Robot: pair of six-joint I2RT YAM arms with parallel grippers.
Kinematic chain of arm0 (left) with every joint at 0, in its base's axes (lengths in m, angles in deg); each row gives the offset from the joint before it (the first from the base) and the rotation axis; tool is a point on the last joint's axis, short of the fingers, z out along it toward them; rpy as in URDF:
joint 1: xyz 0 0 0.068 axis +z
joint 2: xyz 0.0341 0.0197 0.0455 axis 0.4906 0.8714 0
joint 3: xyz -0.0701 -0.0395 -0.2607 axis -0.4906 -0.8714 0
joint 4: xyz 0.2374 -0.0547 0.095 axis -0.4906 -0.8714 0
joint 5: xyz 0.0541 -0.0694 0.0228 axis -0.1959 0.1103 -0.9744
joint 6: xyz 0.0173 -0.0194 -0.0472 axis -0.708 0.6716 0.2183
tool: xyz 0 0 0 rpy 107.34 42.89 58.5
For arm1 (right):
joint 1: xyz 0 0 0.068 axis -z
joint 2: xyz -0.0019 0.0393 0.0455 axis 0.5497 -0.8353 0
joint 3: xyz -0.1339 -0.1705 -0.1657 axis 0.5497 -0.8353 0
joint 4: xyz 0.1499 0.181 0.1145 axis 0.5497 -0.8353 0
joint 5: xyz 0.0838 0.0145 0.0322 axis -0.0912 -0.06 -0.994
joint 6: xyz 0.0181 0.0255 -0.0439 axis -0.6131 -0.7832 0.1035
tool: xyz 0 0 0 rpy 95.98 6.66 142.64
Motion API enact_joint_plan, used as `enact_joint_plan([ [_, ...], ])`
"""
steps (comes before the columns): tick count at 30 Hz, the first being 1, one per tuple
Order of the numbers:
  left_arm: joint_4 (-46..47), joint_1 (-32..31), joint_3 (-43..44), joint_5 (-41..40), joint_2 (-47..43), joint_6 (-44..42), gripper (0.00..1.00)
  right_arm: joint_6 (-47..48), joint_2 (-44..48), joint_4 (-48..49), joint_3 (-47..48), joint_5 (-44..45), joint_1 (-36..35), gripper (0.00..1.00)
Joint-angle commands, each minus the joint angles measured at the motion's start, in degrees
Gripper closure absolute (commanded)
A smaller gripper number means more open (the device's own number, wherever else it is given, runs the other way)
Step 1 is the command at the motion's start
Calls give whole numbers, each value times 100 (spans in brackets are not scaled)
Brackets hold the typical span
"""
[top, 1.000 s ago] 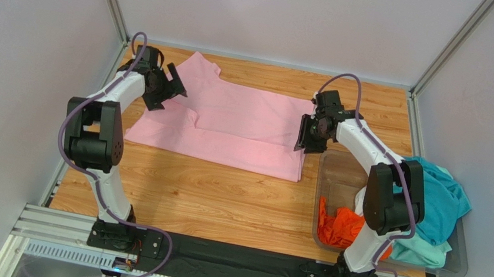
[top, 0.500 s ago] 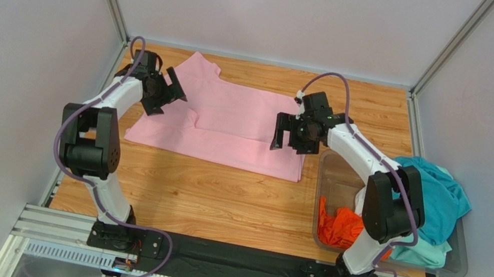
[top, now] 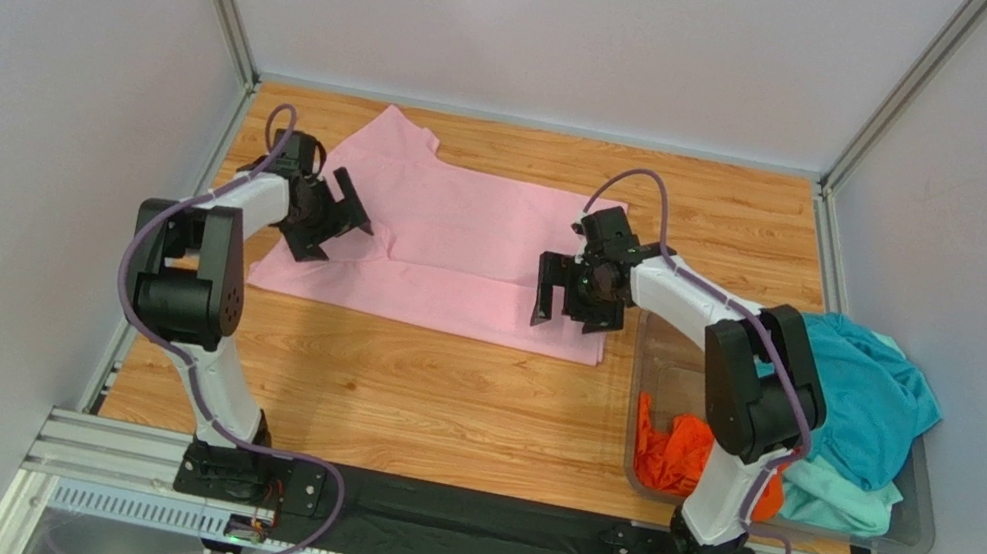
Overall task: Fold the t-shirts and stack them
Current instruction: Fold the tshirt
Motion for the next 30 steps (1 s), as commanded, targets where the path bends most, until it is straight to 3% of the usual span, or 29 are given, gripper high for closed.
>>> enact_joint_plan([
  [1, -422, 45, -714, -403, -311, 58, 0, -178, 215, 29, -748, 17, -142, 0],
  [7, -773, 62, -1593, -975, -1234, 58, 0, -354, 926, 143, -1540, 61, -467, 0],
  [15, -949, 62, -2972, -1028, -2763, 541, 0, -1118, 1868, 56, -2358, 553, -1355, 0],
  [22, -1617, 62, -3439, -1773, -3923, 1007, 0, -1874, 2712, 46, -2955, 729, -1944, 0],
  [30, -1942, 71, -3484, -1652, -4812, 1007, 0, -2095, 3239, -190, -2948, 835, -2314, 0],
])
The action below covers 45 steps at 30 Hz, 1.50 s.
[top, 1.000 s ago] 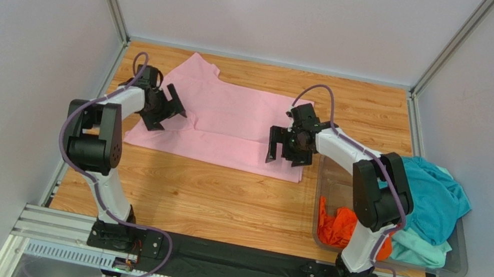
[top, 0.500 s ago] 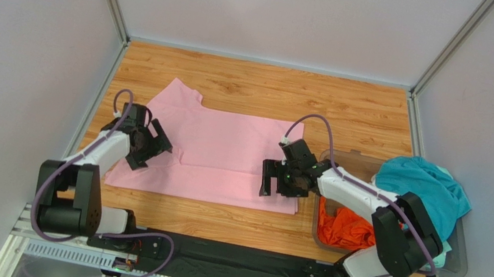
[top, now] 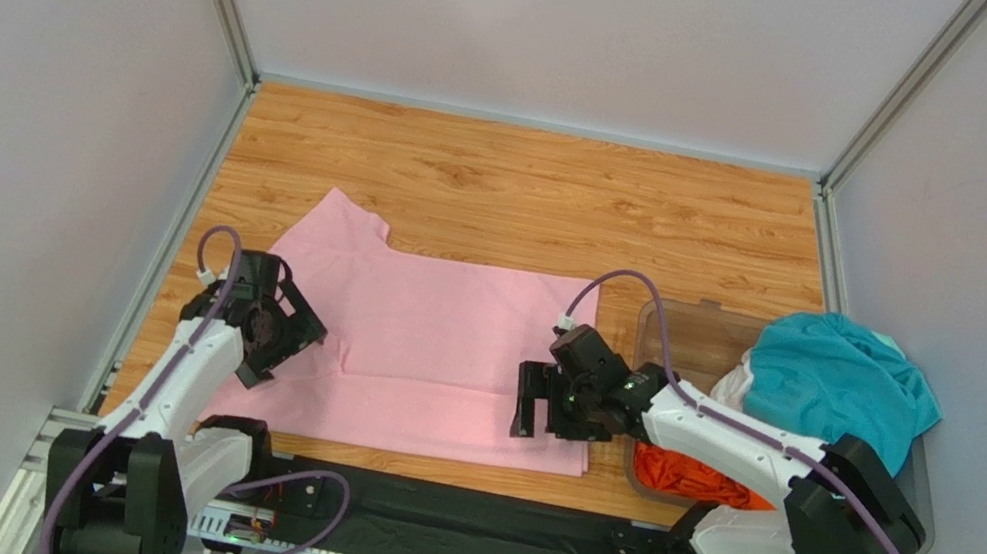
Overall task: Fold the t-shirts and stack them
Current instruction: Fold the tshirt
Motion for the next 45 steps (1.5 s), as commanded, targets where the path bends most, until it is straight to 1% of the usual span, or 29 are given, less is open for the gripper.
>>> enact_joint_plan([
  [1, -417, 45, 55, -168, -320, 111, 0, -139, 339, -426, 77, 269, -73, 0],
  [4, -461, 45, 327, 51, -409, 85, 0, 169, 550, -839, 560, 708, -73, 0],
  [6, -531, 45, 695, 61, -409, 24, 0, 327, 620, -1138, 1041, 963, -65, 0],
  [9, -567, 45, 1249, 104, -269, 6, 0, 503, 656, -1236, 1535, 1349, -65, 0],
  [12, -514, 45, 1960, 96, 152, -143, 0, 626, 534, -1245, 1843, 1561, 93, 0],
  [15, -479, 45, 2769, 105, 925, -380, 0, 776, 332, -1227, 2160, 1544, 374, 0],
  [16, -461, 45, 2962, 96, 1388, -433, 0, 828, 279, -1227, 2283, 1535, 444, 0],
  [17, -461, 45, 3347, 52, 1628, -468, 0, 916, 226, -1218, 2327, 1535, 558, 0],
  [18, -444, 54, 3542, -18, 1874, -486, 0, 960, 121, -1218, 2371, 1526, 620, 0],
  [19, -365, 54, 3718, 8, 2355, -521, 0, 1013, 76, -1218, 2433, 1517, 664, 0],
  [21, -338, 36, 4342, 121, 2875, -565, 0, 1101, -46, -1192, 2442, 1517, 779, 0],
  [22, -321, 54, 4805, 192, 3400, -583, 0, 1136, -82, -1183, 2442, 1500, 866, 0],
  [24, -347, 45, 5291, 324, 3913, -679, 0, 1189, -231, -1174, 2425, 1456, 946, 0],
  [25, -434, 45, 5537, 342, 4402, -723, 1, 1198, -275, -1166, 2407, 1447, 1042, 0],
  [26, -478, 45, 6001, 333, 4625, -802, 4, 1215, -363, -1148, 2381, 1395, 1095, 0],
  [29, -584, 45, 6705, 342, 5390, -881, 6, 1207, -477, -1026, 2310, 1211, 1297, 0],
  [31, -715, 36, 7023, 263, 5898, -917, 7, 1233, -583, -964, 2266, 1078, 1385, 0],
  [32, -716, 45, 7295, 289, 6049, -952, 11, 1251, -609, -929, 2266, 1026, 1438, 0],
  [34, -742, 45, 7534, 324, 6487, -952, 16, 1277, -724, -884, 2266, 999, 1491, 0],
  [35, -760, 45, 7752, 333, 6612, -943, 19, 1286, -802, -841, 2275, 938, 1561, 0],
  [37, -777, 28, 7912, 446, 6954, -952, 23, 1286, -882, -788, 2266, 841, 1657, 0],
  [40, -812, 10, 8228, 430, 7316, -987, 35, 1295, -979, -691, 2231, 691, 1746, 0],
  [42, -839, -8, 8290, 386, 7483, -1014, 40, 1330, -1031, -647, 2222, 656, 1763, 0],
  [44, -891, -17, 8360, 395, 7562, -1031, 42, 1339, -1040, -630, 2179, 630, 1790, 0],
  [45, -918, -51, 8369, 229, 7589, -1022, 42, 1330, -1032, -629, 2161, 638, 1790, 0],
])
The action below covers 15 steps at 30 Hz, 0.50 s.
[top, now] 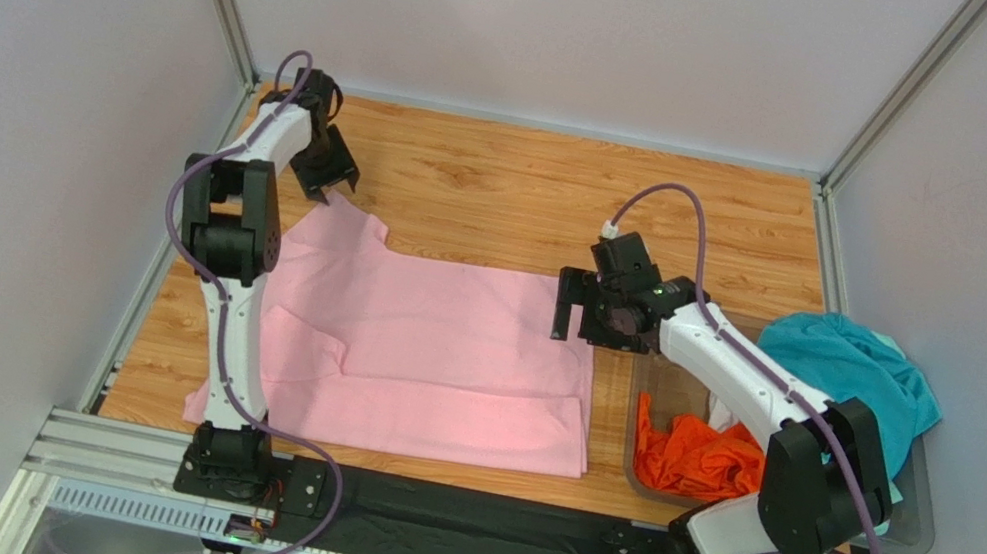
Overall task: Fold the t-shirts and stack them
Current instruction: Fold the tshirt
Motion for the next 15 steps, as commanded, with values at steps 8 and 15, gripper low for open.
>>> enact_joint_plan([
  [8, -691, -144, 520, -550, 336, -148, 58, 112, 138, 308, -200, -118, 94, 0],
  [15, -1069, -258, 529, -885, 345, -306, 85, 156, 244, 352, -174, -21, 147, 0],
])
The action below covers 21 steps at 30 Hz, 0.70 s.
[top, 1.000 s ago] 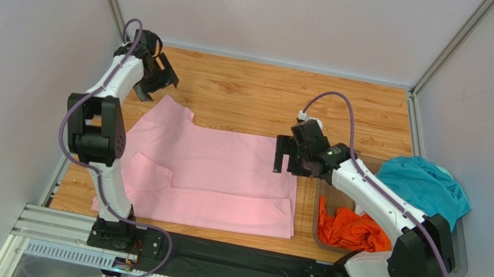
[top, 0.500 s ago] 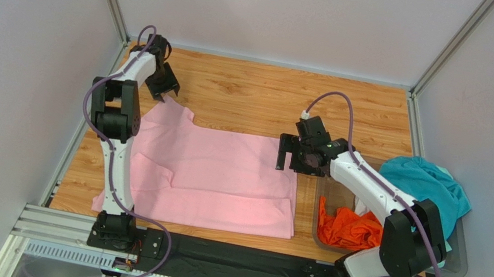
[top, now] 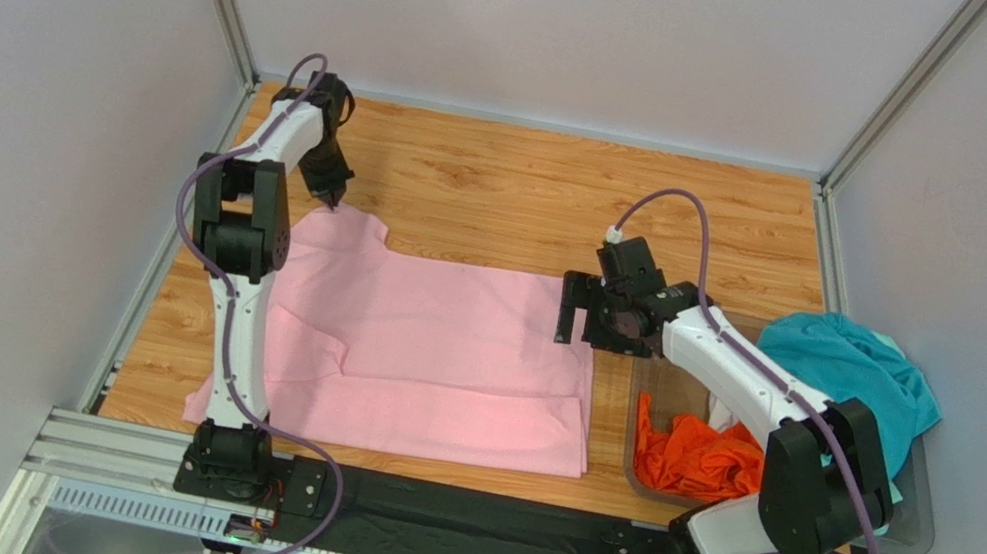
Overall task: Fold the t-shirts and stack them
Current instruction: Fold the tshirt
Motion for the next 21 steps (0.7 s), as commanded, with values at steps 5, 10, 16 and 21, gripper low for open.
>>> enact_joint_plan([
  [5, -392, -86, 111, -97, -44, -200, 100, 80, -18, 298, 500, 409, 77, 0],
  [10, -32, -147, -256, 79, -606, -296, 100, -78, -660, 272, 1256, 780, 235, 0],
  [16, 381, -156, -959, 166, -1396, -208, 100, -52, -1872, 132, 2390, 1308, 376, 2],
  [21, 768, -156, -1602, 342, -2047, -156, 100, -280, -2796, 131, 2926, 1483, 578, 6],
])
